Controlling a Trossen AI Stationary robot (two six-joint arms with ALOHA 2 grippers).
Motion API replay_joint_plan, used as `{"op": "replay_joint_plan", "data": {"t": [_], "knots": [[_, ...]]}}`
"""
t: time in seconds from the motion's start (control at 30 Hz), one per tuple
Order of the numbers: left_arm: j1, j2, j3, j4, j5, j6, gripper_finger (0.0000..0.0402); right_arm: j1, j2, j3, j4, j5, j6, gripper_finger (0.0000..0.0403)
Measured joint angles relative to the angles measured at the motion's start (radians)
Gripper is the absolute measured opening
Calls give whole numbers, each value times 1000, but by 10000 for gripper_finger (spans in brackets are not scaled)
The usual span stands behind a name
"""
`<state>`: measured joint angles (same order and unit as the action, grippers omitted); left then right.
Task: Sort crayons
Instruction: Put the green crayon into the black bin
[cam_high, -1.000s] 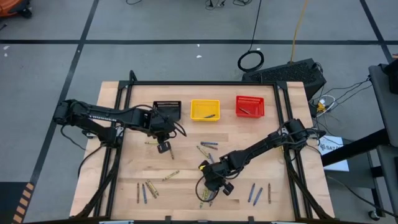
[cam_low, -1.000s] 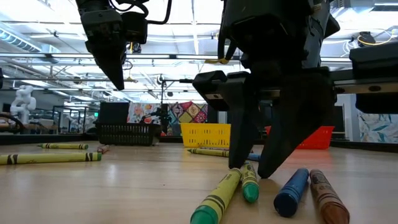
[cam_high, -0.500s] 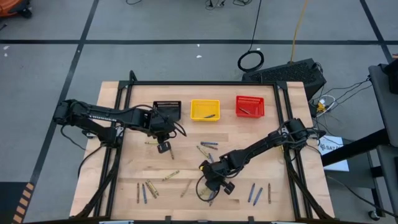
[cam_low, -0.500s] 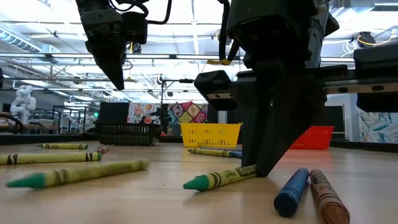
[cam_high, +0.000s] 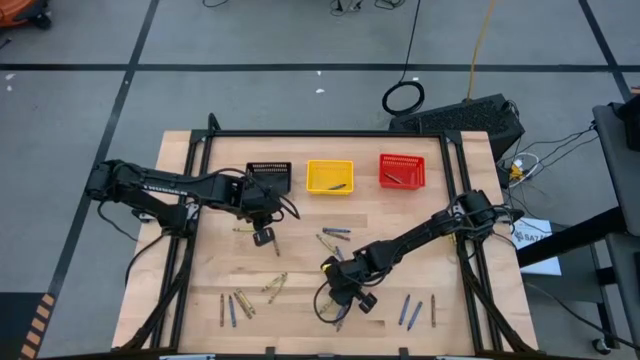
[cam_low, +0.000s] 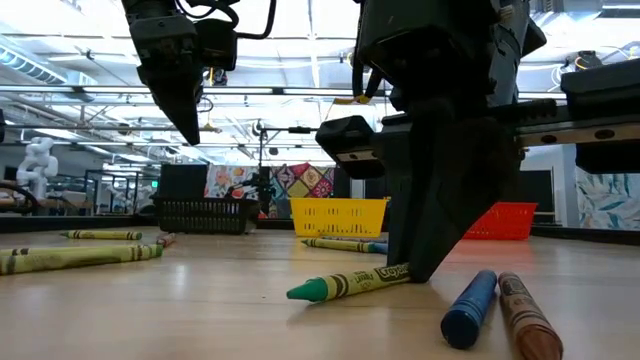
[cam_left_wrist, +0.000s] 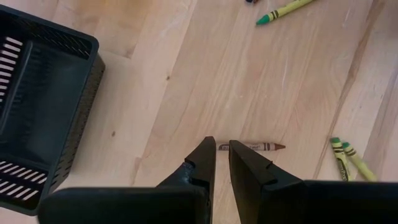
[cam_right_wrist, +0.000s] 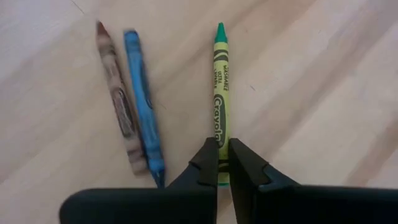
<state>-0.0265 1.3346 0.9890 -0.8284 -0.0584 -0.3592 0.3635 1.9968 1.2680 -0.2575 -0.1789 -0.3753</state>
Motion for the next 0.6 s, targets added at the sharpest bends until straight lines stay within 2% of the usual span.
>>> {"op": "replay_joint_plan", "data": {"t": [0.13,0.33,0.47,0.6], "knots": [[0,0,0,-11,-9,0,44,-4,-19,27,-9,47,5,0],[6,0,0,-110,-125,-27,44,-25,-52,36,-5,123,17,0],[26,-3,0,-160,-163,-49,44,-63,-56,36,17,199,50,0],[51,-24,0,-174,-182,-52,44,-112,-56,36,44,207,68,0]]}}
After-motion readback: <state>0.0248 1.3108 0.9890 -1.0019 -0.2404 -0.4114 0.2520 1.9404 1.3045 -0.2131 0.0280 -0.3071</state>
